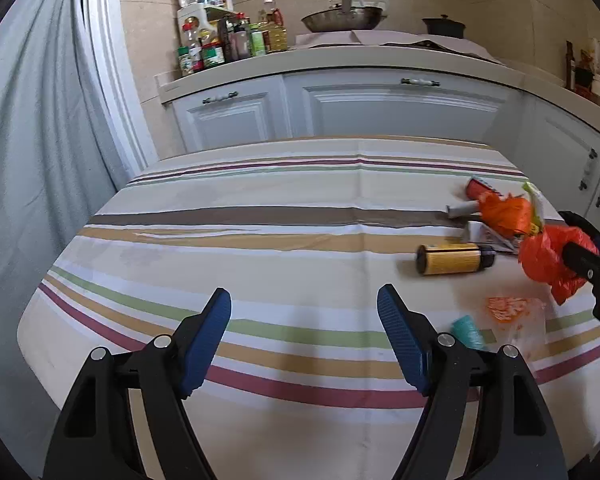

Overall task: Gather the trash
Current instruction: 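Move the right gripper back to the table and grasp the red plastic bag, then grasp the clear orange-dotted bag with the left gripper while the right holds the red bag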

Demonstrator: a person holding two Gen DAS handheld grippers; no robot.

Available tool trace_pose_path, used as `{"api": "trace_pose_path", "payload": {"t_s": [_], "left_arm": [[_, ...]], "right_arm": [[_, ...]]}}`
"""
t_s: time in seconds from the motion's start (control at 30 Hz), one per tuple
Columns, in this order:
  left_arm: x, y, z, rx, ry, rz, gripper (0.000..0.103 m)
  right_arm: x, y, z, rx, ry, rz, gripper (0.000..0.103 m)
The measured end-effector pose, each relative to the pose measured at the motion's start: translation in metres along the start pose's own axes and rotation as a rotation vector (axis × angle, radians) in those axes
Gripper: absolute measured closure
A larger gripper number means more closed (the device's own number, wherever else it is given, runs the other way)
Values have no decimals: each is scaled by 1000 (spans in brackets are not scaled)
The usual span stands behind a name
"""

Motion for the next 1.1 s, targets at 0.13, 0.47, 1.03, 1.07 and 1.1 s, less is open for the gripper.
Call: {"api": "trace_pose_path", "payload": {"t_s": [0.13, 0.47, 1.03, 1.07, 1.1], "left_arm": [[2, 16, -7, -30, 12, 14, 30], [-4, 63, -25, -97, 26, 65, 30], [8, 113, -29, -159, 100, 202, 56], [7, 116, -26, -183, 89, 204, 60], [7, 117, -25, -194, 85, 203, 65]], "right_arm": [[2, 14, -9, -28, 29, 12, 49], [-7, 59, -30, -82, 65, 65, 49], [-15, 95, -39, -96, 79, 144, 49], [-14, 96, -39, -97, 78, 147, 49], [-15, 97, -39, -98, 78, 147, 49]]}}
Point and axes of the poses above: each gripper's, at about its wrist camera, not at the fingertips, and z roughly the way its jaws point, y to its right, x to its top, the point moved 7 cm from there along z, roughly the way its jaws point, and after that the axes turned 13 degrees about z, right-handed, at the moved point
